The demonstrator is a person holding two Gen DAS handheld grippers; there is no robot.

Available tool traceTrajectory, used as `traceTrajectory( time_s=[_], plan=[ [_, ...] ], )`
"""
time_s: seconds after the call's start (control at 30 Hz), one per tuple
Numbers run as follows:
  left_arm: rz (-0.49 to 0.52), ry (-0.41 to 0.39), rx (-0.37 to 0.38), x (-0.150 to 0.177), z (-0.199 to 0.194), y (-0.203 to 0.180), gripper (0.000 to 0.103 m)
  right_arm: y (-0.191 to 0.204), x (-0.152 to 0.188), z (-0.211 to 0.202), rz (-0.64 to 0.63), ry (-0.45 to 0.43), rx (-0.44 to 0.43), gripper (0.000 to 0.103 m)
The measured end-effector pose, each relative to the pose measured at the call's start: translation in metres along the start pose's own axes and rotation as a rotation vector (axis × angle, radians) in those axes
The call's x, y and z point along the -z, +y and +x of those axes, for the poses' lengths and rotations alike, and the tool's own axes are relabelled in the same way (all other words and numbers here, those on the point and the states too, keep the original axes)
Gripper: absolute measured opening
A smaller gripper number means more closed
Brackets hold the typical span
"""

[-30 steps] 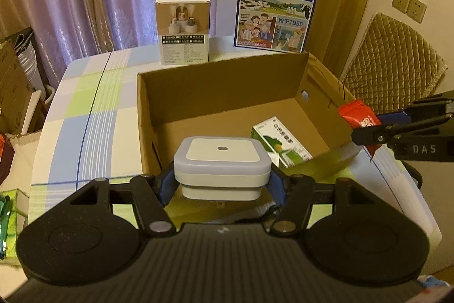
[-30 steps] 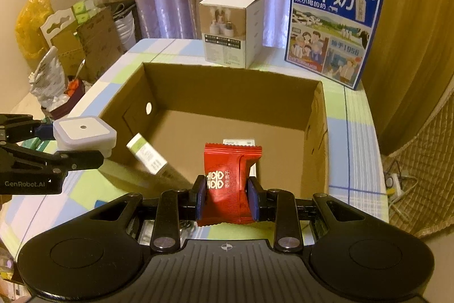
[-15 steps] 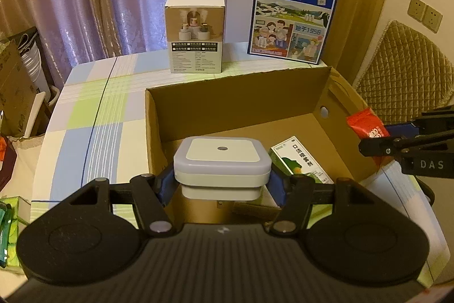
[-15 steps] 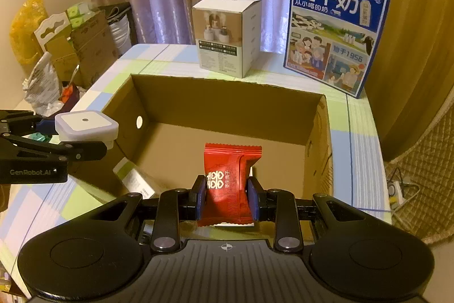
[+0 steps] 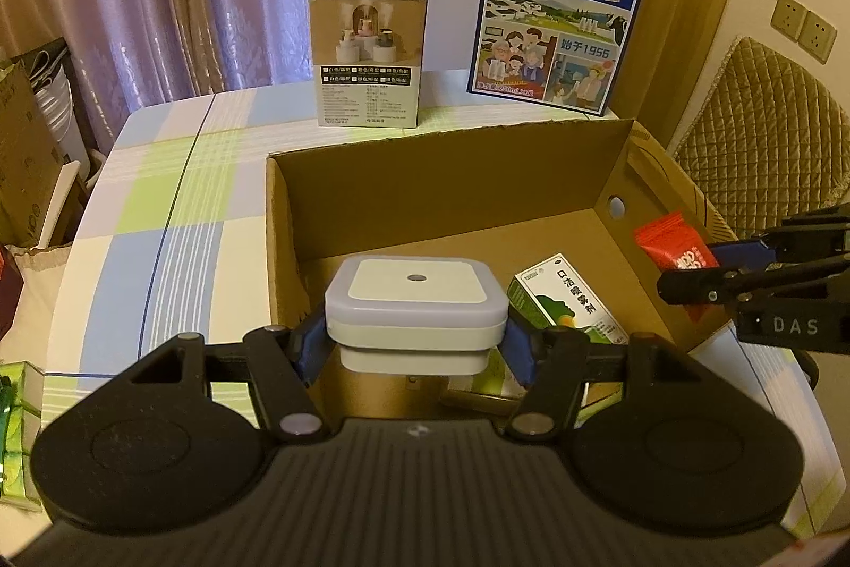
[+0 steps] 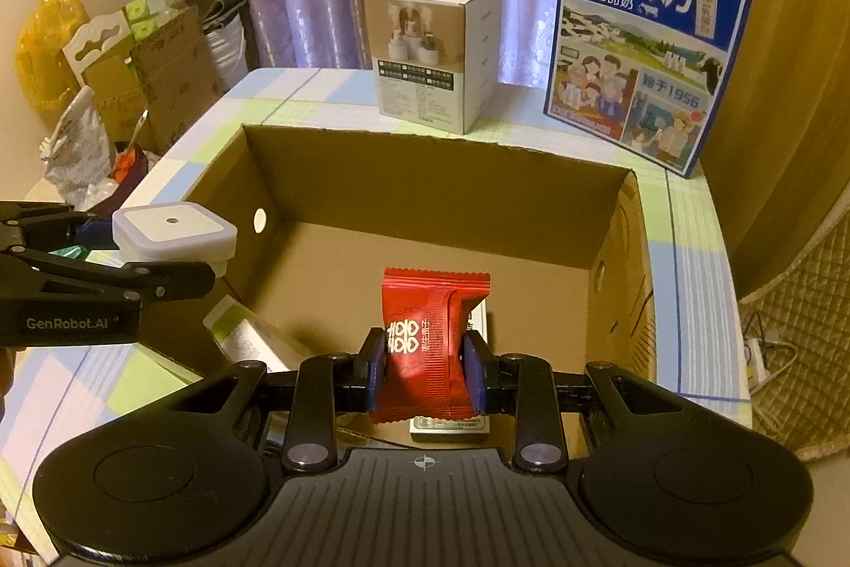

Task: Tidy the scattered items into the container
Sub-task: 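Lift both held items and carry them over the cardboard box, then open the left gripper to drop the plug while the right drops the red packet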

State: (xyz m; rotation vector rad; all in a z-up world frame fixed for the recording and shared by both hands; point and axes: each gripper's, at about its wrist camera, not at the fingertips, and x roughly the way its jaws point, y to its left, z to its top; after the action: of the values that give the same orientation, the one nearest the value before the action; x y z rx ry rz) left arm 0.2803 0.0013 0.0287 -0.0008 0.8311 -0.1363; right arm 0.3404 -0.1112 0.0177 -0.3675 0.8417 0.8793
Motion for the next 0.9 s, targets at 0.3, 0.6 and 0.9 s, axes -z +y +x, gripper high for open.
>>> traceTrajectory(
  time_s=[0.3, 0.6, 0.9],
  plan=[
    [-0.006, -0.002, 0.002, -0.0015, 0.0031, 0.0003, 0.06, -0.0006, -0.0019, 0.0034, 0.0, 0.003, 0.002, 0.028],
    [0.008, -0.007, -0.019, -0.0021, 0.003, -0.0026, 0.065, 0.0026, -0.004, 0.0065, -0.003, 0.004, -0.001, 0.028],
    [0.014, -0.014, -0.018, -0.0005, -0.0014, -0.0023, 0.065, 0.004, -0.0022, 0.009, 0.0, 0.008, -0.004, 0.028]
  ],
)
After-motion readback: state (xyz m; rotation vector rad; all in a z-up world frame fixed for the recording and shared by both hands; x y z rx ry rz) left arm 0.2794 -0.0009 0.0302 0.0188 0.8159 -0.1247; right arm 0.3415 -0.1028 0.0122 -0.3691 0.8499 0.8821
